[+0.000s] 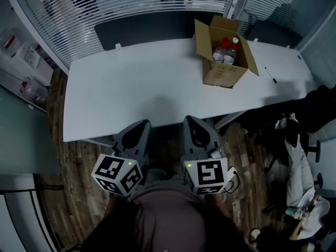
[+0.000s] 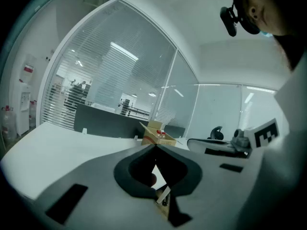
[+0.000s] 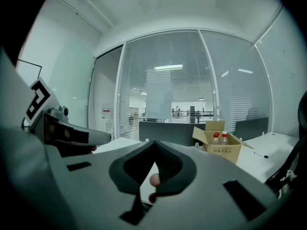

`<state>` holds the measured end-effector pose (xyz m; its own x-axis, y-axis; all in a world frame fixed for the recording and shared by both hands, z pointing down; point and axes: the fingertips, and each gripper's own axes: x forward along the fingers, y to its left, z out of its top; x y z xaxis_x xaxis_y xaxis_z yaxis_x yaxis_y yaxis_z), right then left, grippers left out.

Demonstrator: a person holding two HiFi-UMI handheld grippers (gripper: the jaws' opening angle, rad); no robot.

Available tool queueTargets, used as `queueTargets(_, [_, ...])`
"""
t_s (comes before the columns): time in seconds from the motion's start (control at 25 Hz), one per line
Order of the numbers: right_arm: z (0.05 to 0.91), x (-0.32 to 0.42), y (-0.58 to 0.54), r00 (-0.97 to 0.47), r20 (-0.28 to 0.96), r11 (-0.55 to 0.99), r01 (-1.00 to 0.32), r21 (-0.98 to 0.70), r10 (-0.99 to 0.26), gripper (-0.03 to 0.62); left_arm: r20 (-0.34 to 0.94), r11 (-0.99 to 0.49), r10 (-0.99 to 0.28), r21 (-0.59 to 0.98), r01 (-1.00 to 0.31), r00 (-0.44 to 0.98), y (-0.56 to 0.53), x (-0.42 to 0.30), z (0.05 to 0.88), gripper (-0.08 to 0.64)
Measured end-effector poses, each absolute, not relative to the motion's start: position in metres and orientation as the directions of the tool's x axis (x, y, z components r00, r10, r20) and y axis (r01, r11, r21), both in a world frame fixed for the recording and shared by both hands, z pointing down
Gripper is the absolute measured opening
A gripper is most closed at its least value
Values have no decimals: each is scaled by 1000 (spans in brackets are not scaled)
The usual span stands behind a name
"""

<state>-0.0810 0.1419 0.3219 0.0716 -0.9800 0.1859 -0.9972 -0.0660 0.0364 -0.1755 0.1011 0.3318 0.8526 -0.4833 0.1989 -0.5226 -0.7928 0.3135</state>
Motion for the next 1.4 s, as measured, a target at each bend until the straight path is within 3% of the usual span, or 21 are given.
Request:
queueTargets(0.8, [321, -95, 106, 105, 163, -107, -994, -8, -981, 23, 208, -837, -382, 336, -433, 900, 55, -187, 350, 8])
queueTargets(1.4, [332, 11, 84, 191, 169, -187, -982, 42, -967, 23, 212, -886, -282, 316, -339, 936, 35, -67, 356, 8])
